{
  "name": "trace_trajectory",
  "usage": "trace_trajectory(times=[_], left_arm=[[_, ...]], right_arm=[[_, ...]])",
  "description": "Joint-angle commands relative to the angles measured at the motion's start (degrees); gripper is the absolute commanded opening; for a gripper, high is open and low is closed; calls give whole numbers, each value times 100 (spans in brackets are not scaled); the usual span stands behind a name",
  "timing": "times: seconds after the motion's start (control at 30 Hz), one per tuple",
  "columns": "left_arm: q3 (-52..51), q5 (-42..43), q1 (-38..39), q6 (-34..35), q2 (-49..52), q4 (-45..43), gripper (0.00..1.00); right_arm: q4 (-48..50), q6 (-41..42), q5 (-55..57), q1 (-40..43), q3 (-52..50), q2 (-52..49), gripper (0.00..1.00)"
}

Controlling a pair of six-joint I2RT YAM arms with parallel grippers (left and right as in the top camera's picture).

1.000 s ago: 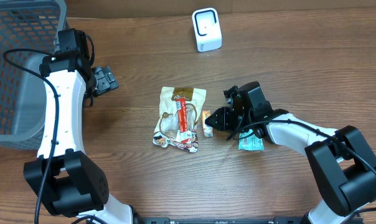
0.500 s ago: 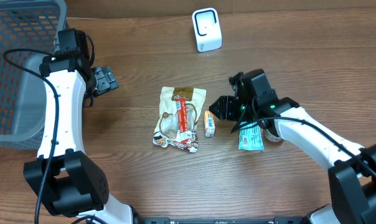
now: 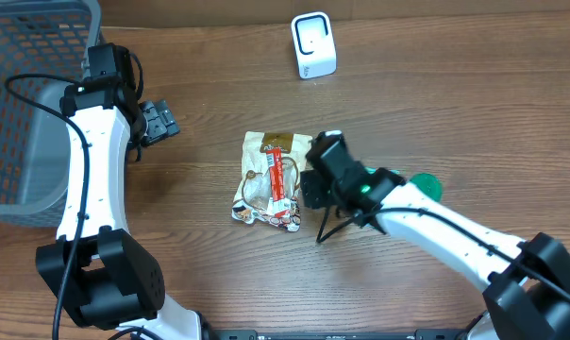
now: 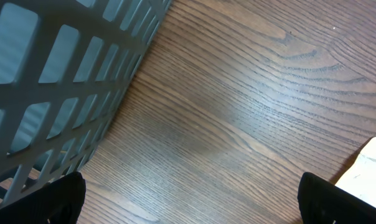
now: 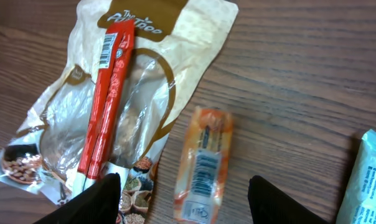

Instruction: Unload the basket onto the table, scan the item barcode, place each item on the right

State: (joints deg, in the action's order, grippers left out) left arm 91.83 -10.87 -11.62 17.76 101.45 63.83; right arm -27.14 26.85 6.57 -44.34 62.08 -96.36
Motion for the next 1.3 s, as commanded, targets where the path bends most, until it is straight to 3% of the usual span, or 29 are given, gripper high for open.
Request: trace_trajectory(times=[0.0,0.4,0.6,0.8,0.83,0.9,0.93,1.1,1.2,1.23,1.27], left_arm=[[90,39,4,-105,-149,0,100],[90,39,4,-105,-149,0,100],[90,39,4,-105,-149,0,100],[90,39,4,-105,-149,0,100],[90,39,4,-105,-149,0,100],[90,39,4,-105,-149,0,100],[90,39,4,-105,-149,0,100],[90,39,4,-105,-149,0,100],[90,39,4,-105,-149,0,100],[90,39,4,-105,-149,0,100],[90,39,4,-105,-149,0,100]], right_arm=[[52,-33,907,-149,136,-214,67],[323,28,514,-168,136,-651,66],[291,85,361,-168,129,-671,56],[254,144,367,-168,125,-719,53],[251,144,367,-168,125,-726,49],[236,144,367,-168,125,-732,29],[236,144,367,-168,125,-732,26],[243,144,382,-168,125,-732,34],[262,142,389,-168,125,-732,48],[282,142,389,-168,125,-732,47],[310,140,389,-168,125,-732,34]])
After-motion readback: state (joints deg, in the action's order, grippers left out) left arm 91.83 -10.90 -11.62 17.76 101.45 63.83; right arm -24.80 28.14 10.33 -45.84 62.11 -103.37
